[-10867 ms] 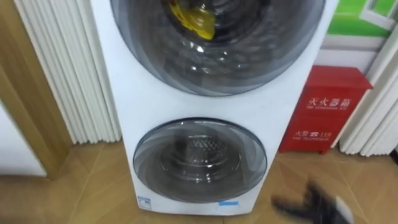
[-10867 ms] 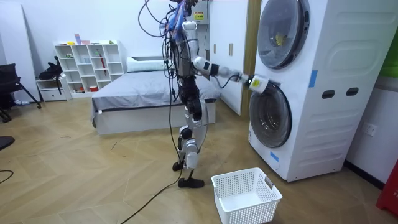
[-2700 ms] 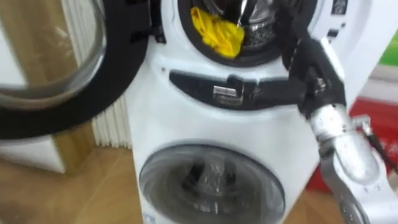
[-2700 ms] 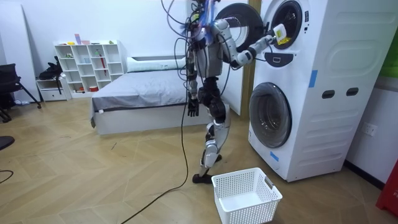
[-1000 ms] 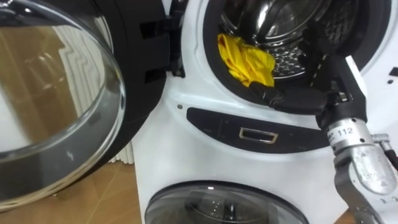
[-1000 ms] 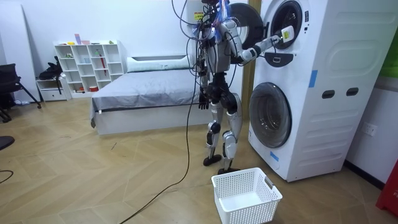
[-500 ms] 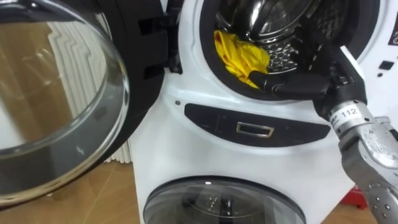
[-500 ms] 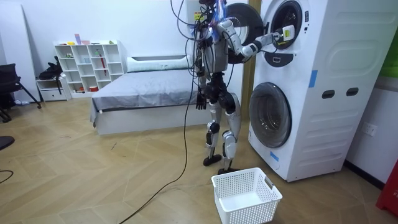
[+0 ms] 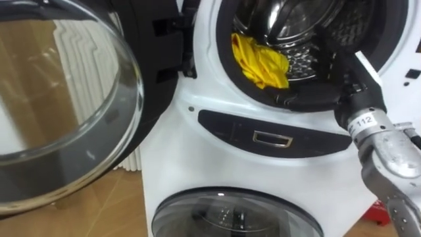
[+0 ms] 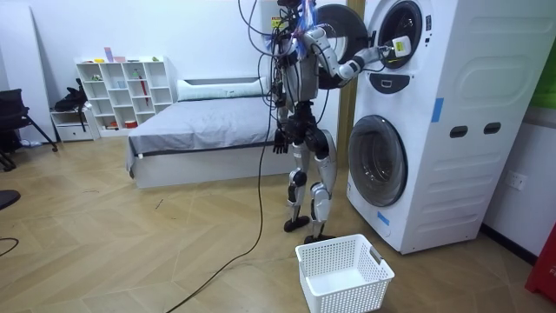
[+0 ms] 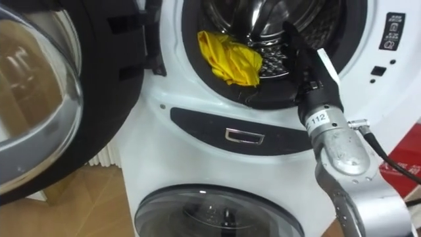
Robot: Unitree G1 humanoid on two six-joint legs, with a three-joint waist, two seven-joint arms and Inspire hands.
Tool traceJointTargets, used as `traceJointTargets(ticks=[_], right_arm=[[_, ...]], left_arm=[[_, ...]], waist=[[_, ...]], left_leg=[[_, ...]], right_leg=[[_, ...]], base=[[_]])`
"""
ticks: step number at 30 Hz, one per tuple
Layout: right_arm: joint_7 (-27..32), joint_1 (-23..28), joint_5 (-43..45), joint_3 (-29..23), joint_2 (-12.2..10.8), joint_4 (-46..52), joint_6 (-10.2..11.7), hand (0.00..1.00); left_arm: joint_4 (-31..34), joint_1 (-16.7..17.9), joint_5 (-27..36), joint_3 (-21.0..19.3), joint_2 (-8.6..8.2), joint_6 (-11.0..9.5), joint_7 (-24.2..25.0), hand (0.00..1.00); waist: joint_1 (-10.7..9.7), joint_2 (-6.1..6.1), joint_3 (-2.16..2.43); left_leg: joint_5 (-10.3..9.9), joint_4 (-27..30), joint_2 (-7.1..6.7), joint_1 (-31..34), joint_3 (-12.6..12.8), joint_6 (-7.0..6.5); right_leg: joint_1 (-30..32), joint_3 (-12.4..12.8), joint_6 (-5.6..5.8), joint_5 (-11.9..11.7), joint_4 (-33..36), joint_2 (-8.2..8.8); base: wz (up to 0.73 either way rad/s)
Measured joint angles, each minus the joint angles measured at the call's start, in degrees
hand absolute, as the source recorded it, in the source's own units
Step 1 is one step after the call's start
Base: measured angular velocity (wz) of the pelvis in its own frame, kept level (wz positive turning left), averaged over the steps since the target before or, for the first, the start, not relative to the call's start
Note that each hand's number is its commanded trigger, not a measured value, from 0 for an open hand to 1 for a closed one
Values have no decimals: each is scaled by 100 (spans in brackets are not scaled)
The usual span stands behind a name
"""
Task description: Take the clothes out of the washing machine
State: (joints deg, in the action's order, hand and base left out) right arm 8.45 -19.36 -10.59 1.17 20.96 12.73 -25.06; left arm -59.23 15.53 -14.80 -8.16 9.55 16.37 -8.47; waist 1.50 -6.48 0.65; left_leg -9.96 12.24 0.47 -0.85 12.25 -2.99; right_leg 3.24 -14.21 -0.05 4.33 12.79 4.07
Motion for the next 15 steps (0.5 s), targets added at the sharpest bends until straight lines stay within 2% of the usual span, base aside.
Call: traceJointTargets(ticks=[4, 6, 7, 11, 13, 15], right_arm=[[-50, 0, 725, 142, -39, -7, -116, 0], [-119, -74, 1358, 219, -38, -8, -122, 0], [-124, -159, 1515, 220, -35, -16, -122, 0], [-159, -1028, 2488, 219, -12, -36, -66, 0], [-157, -1086, 2698, 223, -24, -155, -133, 0], [-247, -1084, 2862, 286, -25, -196, -115, 0]], left_arm=[[0, -2, 3, 26, 0, 87, 11, 0], [0, -13, 11, 31, 32, 98, 12, 0], [0, -22, 14, 31, 47, 102, 12, 0], [-23, -77, 10, 49, 98, 171, 12, 0], [-24, -97, 16, 78, 143, 197, 11, 0], [-31, -111, 32, 199, 121, 201, 12, 0]], waist=[[68, -6, -4], [171, -66, -20], [203, -87, -23], [368, -193, -24], [399, -287, -34], [465, -309, -35]], left_leg=[[17, -2, -5, 4, -17, 7], [39, -50, -9, -11, -20, 30], [44, -61, -9, -14, -32, 37], [50, -149, -1, -87, -160, 71], [45, -160, 11, -146, -247, 81], [15, -159, 20, -174, -313, 102]], right_leg=[[2, 3, -6, 1, 1, -1], [18, 3, -16, 7, 18, -5], [18, -1, -20, 8, 11, -11], [-136, -107, -60, 29, -133, -80], [-279, -176, -100, 14, -222, -125], [-332, -245, -121, 42, -225, -128]], base=[[2], [-4], [0], [15], [28], [11]])
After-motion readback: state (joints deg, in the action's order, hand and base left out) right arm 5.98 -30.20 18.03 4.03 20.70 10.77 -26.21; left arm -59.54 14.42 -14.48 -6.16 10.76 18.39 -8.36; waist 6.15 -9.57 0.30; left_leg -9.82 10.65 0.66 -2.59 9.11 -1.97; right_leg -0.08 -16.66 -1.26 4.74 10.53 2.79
